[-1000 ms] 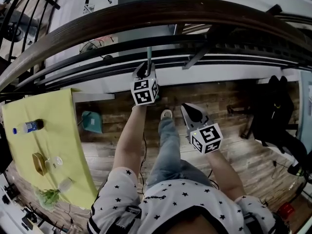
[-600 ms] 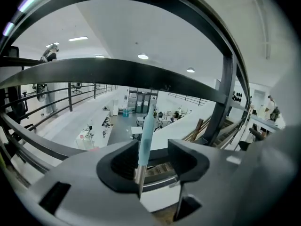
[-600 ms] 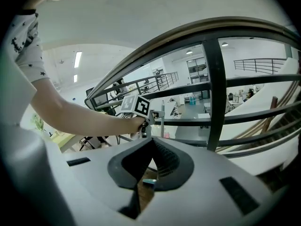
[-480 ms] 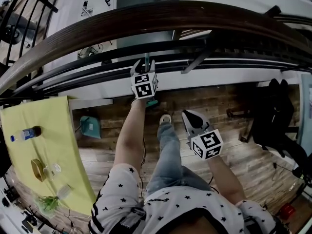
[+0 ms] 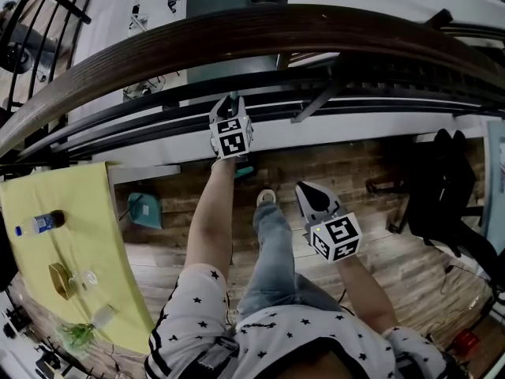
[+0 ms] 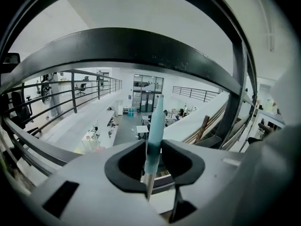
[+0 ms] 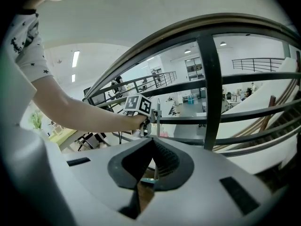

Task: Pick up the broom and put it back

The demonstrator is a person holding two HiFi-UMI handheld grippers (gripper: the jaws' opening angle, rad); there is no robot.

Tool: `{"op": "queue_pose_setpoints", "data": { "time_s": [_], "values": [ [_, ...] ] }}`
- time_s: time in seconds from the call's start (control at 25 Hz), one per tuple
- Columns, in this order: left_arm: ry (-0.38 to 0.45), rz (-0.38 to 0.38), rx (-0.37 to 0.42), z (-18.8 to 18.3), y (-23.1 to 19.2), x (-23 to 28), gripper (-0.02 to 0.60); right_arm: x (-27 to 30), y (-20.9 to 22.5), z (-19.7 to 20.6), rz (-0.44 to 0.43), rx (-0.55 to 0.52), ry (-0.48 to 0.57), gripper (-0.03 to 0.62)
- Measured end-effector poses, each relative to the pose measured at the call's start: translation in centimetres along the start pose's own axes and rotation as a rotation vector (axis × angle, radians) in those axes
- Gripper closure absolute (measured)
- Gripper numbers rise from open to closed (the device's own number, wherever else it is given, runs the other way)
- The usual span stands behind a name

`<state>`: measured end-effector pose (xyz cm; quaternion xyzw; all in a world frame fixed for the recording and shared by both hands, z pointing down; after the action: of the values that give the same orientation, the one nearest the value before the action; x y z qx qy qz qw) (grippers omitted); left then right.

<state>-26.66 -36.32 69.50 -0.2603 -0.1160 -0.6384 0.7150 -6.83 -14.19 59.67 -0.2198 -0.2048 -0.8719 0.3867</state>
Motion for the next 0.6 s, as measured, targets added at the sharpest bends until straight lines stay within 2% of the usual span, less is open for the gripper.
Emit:
{"op": "queue_pose_setpoints", "data": {
  "time_s": [0.04, 0.6],
  "values": [
    [-0.002, -0.004, 0.002, 0.0, -0.1, 0.0, 0.478, 0.0, -0.1, 0.0, 0.0, 0.0, 0.0, 0.6],
    [-0.025, -0.009, 0.052, 0.5, 0.5, -2.7, 0.486, -1.3, -0.6, -1.1, 0.007, -0.002, 0.025, 0.6]
  ]
}}
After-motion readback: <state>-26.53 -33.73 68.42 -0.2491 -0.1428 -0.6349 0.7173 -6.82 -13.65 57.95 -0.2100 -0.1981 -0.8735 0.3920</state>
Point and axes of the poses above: the fingertips, and each gripper's own axes: x forward along the fingers, y to its right, z out of its underside, the point moved 4 cm from there along -x, backward along the fingers, and after that the axes turned 6 degrees about -x, right-handed, at the moved point
